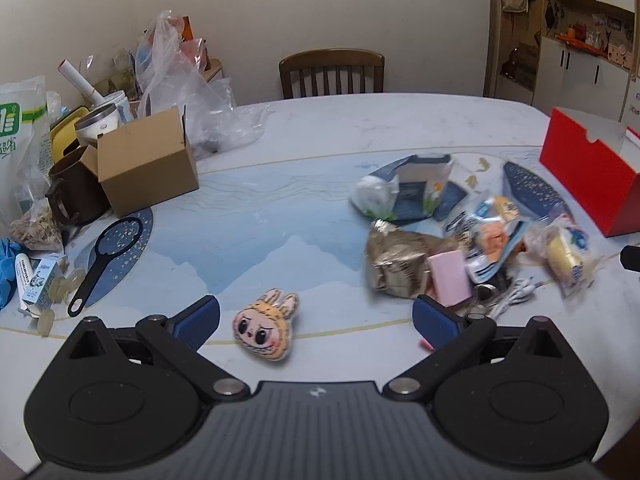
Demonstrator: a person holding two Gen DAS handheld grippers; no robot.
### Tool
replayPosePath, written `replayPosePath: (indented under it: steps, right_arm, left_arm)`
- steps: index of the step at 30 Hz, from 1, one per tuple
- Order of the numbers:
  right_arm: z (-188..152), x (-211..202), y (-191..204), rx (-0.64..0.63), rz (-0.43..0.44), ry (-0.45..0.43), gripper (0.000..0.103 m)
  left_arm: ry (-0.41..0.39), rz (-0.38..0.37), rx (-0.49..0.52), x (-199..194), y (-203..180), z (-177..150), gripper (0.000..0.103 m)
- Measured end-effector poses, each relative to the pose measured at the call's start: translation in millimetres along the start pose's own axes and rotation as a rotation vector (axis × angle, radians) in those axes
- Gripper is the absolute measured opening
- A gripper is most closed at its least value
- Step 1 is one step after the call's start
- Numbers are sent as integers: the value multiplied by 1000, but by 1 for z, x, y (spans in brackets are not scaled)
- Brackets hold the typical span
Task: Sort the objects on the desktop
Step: 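Grasp the plush bunny keychain with the left tool while the right grasps the bagged bun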
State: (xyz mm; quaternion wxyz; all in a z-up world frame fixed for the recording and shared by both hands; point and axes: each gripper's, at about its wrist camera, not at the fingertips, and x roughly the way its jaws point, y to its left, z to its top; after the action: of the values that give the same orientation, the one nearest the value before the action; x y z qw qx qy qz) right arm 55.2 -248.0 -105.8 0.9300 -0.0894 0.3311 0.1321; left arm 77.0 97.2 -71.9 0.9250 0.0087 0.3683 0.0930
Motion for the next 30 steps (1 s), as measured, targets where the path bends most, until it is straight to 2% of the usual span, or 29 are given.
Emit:
replayPosePath:
  steps: [2,4,5,14,16,19,23,24,26,30]
  right_arm:
    - [0,11,9,-25,-6,12,84]
    - [1,22,16,-39,-12,31,84]
    - [3,28,18,-38,-16,43,83]
    - [7,73,28,-28,-49,126,80]
    - [7,81,28,-13,-47,145,79]
    - [7,87,29,-6,-52,163,76]
    - [7,94,28,4,-57,187,67]
    - [8,96,27,9,-54,191,61]
    - [9,96,28,11,-57,192,60]
    - [13,95,28,21,-64,190,55]
  left_arm:
    - [12,5,9,10,8,-2,102]
    - [29,3,17,21,16,-3,94]
    - [37,3,19,27,20,-4,93]
    - [83,-41,33,62,40,-8,91]
    - [106,-50,38,69,42,-7,81]
    - [127,-68,43,77,44,-8,75]
    - [147,-98,30,83,49,-10,63]
    - [149,-109,20,84,51,-10,59]
    - [148,-107,21,84,51,-9,51]
    - [156,-113,21,85,52,-6,47]
